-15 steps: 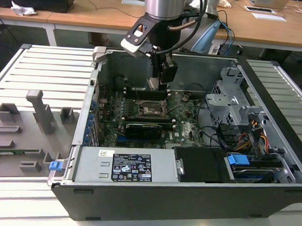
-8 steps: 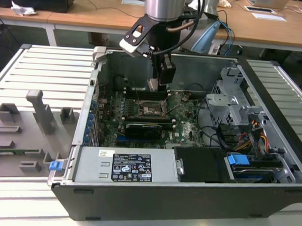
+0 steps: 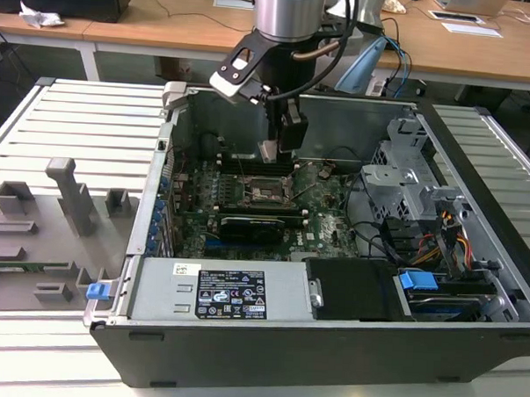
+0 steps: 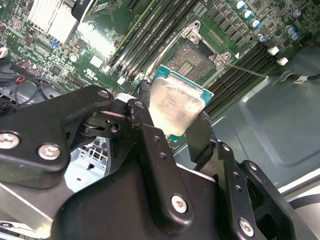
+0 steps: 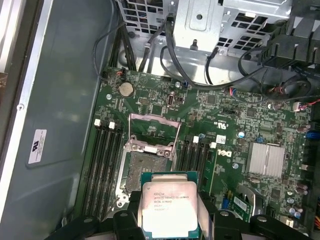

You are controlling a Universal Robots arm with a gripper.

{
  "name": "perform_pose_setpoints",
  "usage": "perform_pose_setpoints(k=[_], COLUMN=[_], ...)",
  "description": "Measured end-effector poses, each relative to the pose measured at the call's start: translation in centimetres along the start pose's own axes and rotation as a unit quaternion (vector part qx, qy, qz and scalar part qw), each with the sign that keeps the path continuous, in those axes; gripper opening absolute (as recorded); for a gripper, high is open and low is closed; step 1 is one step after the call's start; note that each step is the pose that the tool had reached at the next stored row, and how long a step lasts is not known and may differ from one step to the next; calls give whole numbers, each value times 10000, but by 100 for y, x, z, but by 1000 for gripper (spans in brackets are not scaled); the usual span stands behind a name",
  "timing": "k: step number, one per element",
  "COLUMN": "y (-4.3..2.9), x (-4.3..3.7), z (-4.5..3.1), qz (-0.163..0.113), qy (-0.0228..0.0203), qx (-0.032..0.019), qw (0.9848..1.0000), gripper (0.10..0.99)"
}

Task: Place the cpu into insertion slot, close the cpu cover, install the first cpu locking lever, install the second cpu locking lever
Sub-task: 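Place the cpu into insertion slot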

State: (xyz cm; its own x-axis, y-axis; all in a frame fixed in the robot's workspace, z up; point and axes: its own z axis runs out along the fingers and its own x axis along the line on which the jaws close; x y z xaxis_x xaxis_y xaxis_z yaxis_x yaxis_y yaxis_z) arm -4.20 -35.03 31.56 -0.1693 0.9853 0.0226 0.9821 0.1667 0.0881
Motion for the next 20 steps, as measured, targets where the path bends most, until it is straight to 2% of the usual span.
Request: perform_pose_setpoints(k=[20], y=[-5], x=[-1], z=[58], qz=[0], qy=[2], qx=[0], qw=[10000], gripper=[529])
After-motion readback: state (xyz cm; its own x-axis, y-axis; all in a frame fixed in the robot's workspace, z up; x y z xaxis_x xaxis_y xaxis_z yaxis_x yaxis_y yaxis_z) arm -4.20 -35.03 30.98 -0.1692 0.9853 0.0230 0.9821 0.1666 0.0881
